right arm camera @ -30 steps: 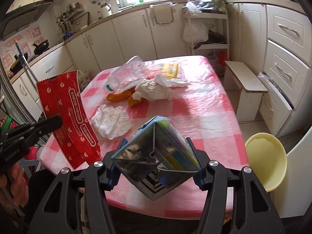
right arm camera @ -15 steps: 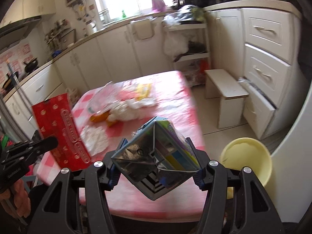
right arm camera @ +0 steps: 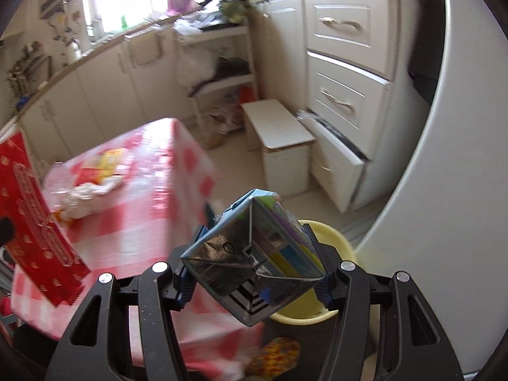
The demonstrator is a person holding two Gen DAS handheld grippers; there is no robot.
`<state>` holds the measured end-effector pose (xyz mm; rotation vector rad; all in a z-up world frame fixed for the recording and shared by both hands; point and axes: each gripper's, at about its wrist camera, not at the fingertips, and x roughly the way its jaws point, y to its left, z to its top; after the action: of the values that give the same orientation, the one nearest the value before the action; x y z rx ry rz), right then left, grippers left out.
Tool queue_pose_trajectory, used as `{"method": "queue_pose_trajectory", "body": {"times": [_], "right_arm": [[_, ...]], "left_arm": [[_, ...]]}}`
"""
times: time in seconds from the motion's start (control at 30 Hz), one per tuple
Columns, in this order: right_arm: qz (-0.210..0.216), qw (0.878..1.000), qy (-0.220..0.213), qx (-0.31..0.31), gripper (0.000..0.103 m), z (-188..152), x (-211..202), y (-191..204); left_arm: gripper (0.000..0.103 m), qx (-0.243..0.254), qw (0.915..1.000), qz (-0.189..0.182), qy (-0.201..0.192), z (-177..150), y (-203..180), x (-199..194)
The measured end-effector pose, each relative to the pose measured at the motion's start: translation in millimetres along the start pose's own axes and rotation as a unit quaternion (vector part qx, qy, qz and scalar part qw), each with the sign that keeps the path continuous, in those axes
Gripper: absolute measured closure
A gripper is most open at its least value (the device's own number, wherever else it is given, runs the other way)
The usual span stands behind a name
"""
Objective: Collect trash
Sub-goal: 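Open the right tool over the yellow bin while the left tool drops the paper bag in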
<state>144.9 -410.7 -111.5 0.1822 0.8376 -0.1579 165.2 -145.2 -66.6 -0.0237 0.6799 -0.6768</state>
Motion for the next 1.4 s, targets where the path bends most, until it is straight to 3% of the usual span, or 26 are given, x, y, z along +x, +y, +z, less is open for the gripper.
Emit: {"method": "queue_pose_trajectory", "body": {"times": [0.23,0.33,0.77,0.87,0.9,0.97,1.4], "right_arm": [[-0.028,0.998,0.054,0.005,0.045,-3,41,-32],[-0.027,0.997,0.064,0.035,0.044,-2,49,-46],[-0.011,0.993,-0.058,0.099,0.03,14,-1,-70],[-0.009,0.992,-0.074,0.103,0.027,15,-5,-70],[-0.008,0.992,-0.075,0.103,0.026,15,-6,-69],[-0.005,0.992,-0.074,0.103,0.026,17,-4,-68],[0.007,0.995,-0.075,0.061,0.022,23,1,-38]], "left_arm": [[0.101,0.004,0.9992,-0.034,0.019,21,-32,59],[0.101,0.001,0.9984,-0.044,0.036,23,-43,89],[0.101,-0.014,0.9921,-0.073,0.101,20,-79,192],[0.092,-0.019,0.9898,-0.075,0.12,17,-82,209],[0.085,-0.019,0.9897,-0.073,0.121,15,-83,211],[0.079,-0.023,0.9899,-0.069,0.121,13,-84,213],[0.064,-0.048,0.9949,-0.018,0.087,-6,-42,147]]}}
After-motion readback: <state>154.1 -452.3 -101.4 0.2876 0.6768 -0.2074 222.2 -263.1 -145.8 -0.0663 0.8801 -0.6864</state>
